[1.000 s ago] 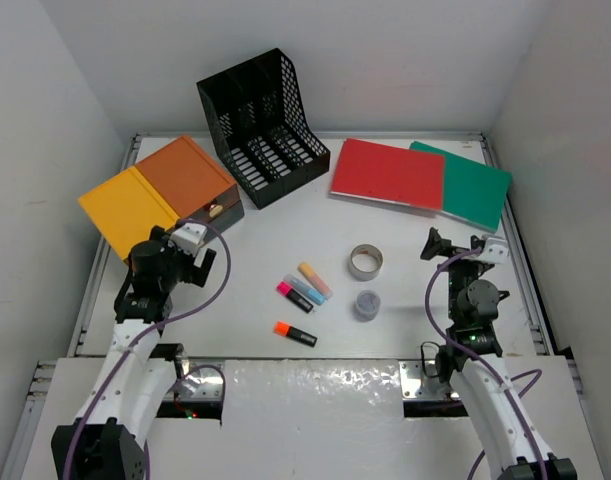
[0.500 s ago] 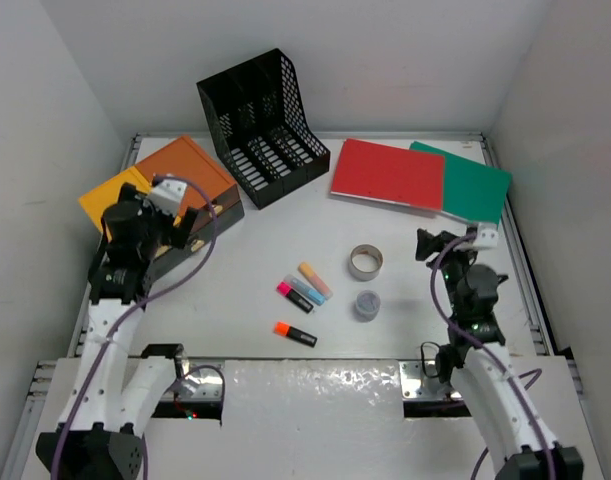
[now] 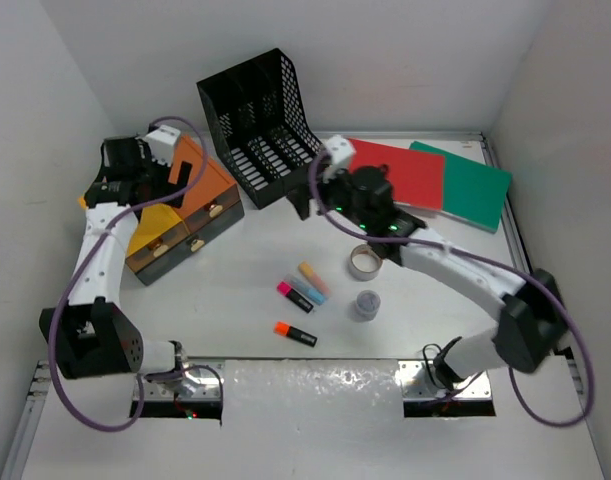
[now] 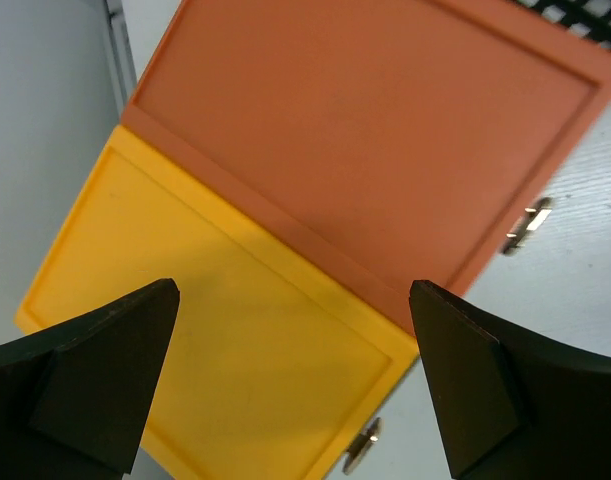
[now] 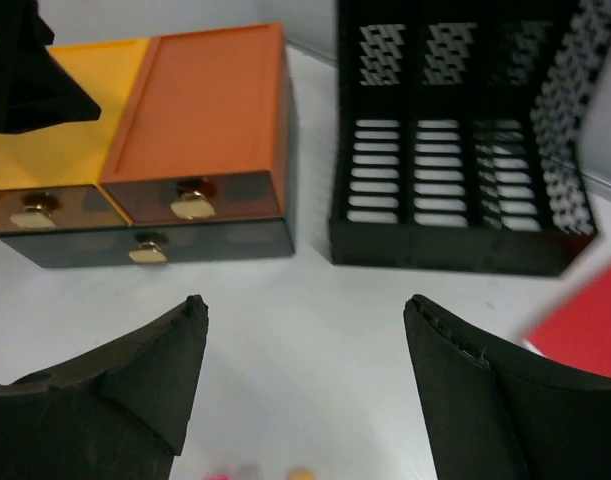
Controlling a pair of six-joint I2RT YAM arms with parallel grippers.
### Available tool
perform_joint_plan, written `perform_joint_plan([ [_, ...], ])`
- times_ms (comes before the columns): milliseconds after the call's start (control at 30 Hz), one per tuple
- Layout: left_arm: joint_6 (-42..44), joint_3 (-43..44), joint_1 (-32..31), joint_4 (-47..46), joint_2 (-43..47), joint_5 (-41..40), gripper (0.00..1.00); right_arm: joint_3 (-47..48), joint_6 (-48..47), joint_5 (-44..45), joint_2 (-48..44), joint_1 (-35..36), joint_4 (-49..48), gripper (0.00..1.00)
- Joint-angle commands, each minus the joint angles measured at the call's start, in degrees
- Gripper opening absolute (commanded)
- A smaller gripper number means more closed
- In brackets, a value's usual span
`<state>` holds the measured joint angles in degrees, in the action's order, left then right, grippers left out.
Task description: Organize the desk
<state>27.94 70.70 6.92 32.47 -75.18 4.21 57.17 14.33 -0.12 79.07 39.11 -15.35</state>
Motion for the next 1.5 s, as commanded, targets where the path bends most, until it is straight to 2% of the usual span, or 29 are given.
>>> perform_joint_plan([
  [0,-1.8,4.7,4.3,1.9,-1.9,5.9,1.0,9.1,-5.9,2.4,12.6,5.1,-0.4,0.76],
  [100,-1.8,5.5,6.2,1.7,-5.1,6.6,1.0,18.7,-7.6,2.8,23.7,9.9,-1.2,0.7],
  [233,-2.0,5.5,6.4,0.8,-9.4,7.2,1.0,28.2,-5.1,1.9,34.3,11.3,-6.6,0.67],
  [433,-3.4,3.4,7.2,-3.1,-12.9,8.1,1.0,41.3,-6.8,0.5,46.9,12.9,-5.0,0.66],
  [733,-2.5,1.2,7.3,-5.3,-14.7,10.1,0.99,46.5,-6.6,7.3,53.8,14.1,-8.2,0.65],
  [967,-1.4,-0.6,7.4,-6.8,-14.4,9.6,0.99,48.2,-6.1,8.2,55.9,15.1,-8.6,0.61],
  [1333,-0.3,-1.4,7.4,-7.5,-14.3,10.1,0.99,45.8,-6.4,10.7,55.9,15.3,-11.4,0.42],
  [1400,-0.2,-1.4,7.4,-7.5,-14.2,10.2,0.99,45.4,-6.4,10.8,56.0,15.3,-11.8,0.41],
  [1467,0.1,-1.4,7.4,-7.4,-14.1,10.0,0.99,45.0,-6.2,10.7,56.1,15.3,-12.4,0.36],
])
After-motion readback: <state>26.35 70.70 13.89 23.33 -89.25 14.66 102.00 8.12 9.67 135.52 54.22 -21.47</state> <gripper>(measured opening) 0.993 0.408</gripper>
